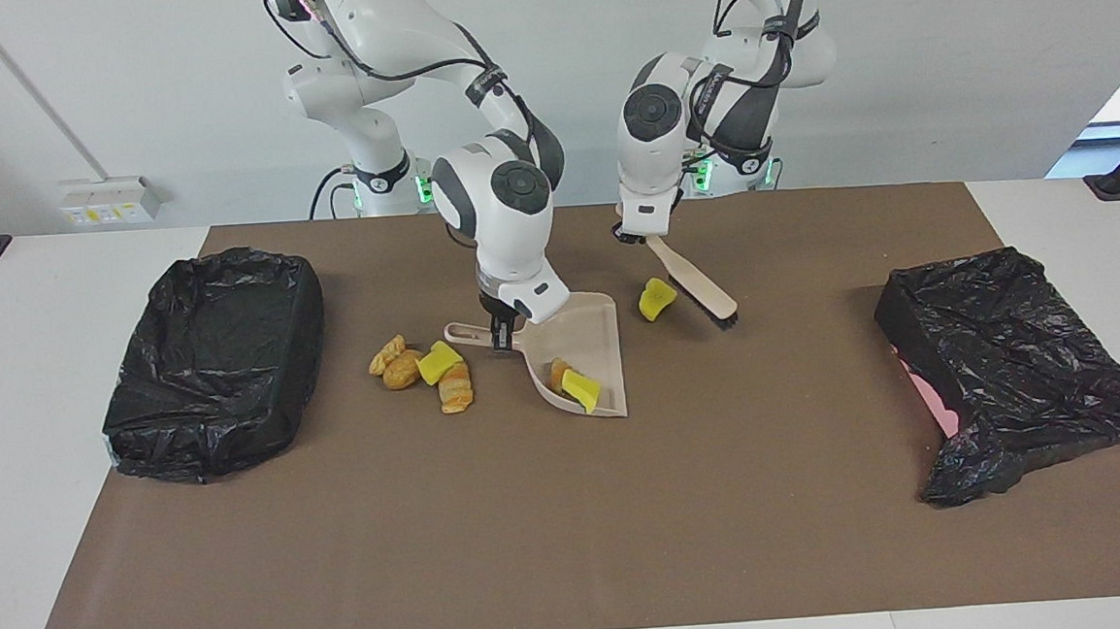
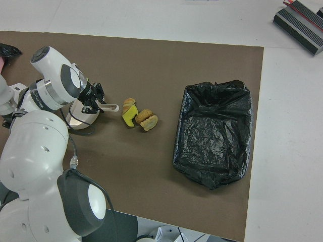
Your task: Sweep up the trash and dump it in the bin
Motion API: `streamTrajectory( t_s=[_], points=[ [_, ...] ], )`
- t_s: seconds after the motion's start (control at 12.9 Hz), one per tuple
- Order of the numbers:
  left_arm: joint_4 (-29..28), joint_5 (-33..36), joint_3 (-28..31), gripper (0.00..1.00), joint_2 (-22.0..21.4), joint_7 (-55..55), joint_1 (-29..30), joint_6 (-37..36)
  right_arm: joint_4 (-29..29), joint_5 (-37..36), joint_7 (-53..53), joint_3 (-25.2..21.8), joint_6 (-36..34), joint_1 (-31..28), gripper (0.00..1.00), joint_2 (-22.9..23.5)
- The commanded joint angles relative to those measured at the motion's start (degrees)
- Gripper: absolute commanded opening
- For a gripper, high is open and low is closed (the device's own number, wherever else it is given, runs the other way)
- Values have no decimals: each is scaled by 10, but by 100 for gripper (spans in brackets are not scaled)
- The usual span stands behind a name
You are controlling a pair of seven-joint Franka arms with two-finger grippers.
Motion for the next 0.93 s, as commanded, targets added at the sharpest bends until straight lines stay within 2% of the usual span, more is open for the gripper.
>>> streamTrajectory(
  t_s=[0.0, 0.08, 0.23, 0.31, 0.54, 0.7, 0.85],
  points=[
    [-81, -29, 1, 0, -51, -79, -3, 63, -105, -15, -10, 4, 83, 0, 0, -48],
    [-98, -42, 2, 0, -56, -100, -2, 101, -136, -16, 5, 4, 123, 0, 0, -57],
    [-115, -43, 1, 0, -47, -94, -3, 130, -136, -17, 1, 4, 120, 1, 0, -57],
    [-125, -43, 1, 0, -44, -92, -4, 168, -136, -17, 1, 4, 119, 0, 0, -57],
    [-109, -56, -1, 0, -18, -72, -14, 252, -134, -17, 2, 4, 116, 0, 0, -57],
    [-108, -56, -4, 0, -16, -65, -18, 255, -85, -22, 7, 3, 36, 8, 0, -50],
    [-103, -56, -4, 0, -12, -54, -18, 264, -73, -35, 27, 4, 10, 11, 0, -52]
  ],
)
